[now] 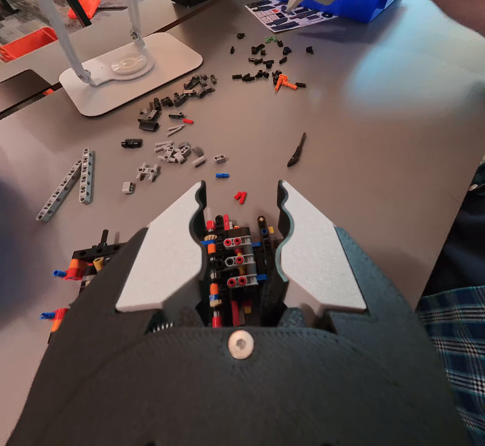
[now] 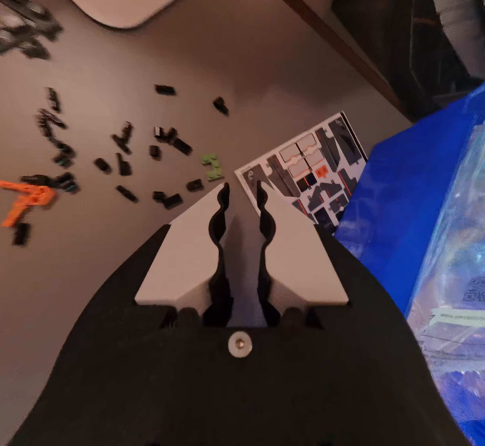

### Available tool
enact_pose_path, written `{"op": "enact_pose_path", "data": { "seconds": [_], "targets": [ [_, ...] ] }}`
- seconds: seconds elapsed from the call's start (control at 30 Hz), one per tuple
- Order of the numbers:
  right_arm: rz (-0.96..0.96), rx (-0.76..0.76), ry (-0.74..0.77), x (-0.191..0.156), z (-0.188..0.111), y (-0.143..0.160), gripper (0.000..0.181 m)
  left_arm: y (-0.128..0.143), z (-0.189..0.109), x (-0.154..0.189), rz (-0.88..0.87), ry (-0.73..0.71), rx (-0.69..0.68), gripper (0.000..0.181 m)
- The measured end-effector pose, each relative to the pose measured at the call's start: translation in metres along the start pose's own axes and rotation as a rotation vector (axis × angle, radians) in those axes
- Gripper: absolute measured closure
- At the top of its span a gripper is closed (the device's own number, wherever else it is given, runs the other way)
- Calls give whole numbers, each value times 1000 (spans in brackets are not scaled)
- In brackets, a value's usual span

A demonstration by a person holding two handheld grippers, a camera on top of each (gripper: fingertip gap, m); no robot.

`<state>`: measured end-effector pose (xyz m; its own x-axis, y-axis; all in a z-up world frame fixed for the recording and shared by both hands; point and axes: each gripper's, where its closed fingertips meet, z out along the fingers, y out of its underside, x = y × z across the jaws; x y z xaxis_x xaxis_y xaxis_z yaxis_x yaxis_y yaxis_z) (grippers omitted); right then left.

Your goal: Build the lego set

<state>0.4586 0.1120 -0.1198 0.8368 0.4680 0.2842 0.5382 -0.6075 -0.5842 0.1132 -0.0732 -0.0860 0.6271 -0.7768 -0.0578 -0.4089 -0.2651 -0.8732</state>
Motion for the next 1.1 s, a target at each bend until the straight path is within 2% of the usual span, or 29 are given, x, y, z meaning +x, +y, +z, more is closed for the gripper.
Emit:
{"op": "enact_pose_path", "data": {
  "seconds": [0.03,0.2,0.37,0.67,0.97,1.1],
  "targets": [
    [-9,21,-30,-7,-6,-5,163,1,-1,-1,-6,-4,-1,128],
    [-47,100,-191,-44,-26,-27,163,7,-6,-3,-30,-23,-7,128],
    [-87,116,-308,-74,-32,-42,167,12,-14,-7,-42,-54,-10,127],
    [-106,101,-386,-96,-40,-33,166,32,-38,-29,-107,-156,-18,128],
    [24,195,-478,-120,-57,-14,158,52,-68,-68,-197,-287,-7,123],
    [-7,208,-539,-148,-56,-26,152,58,-73,-74,-256,-287,17,122]
  ]
}}
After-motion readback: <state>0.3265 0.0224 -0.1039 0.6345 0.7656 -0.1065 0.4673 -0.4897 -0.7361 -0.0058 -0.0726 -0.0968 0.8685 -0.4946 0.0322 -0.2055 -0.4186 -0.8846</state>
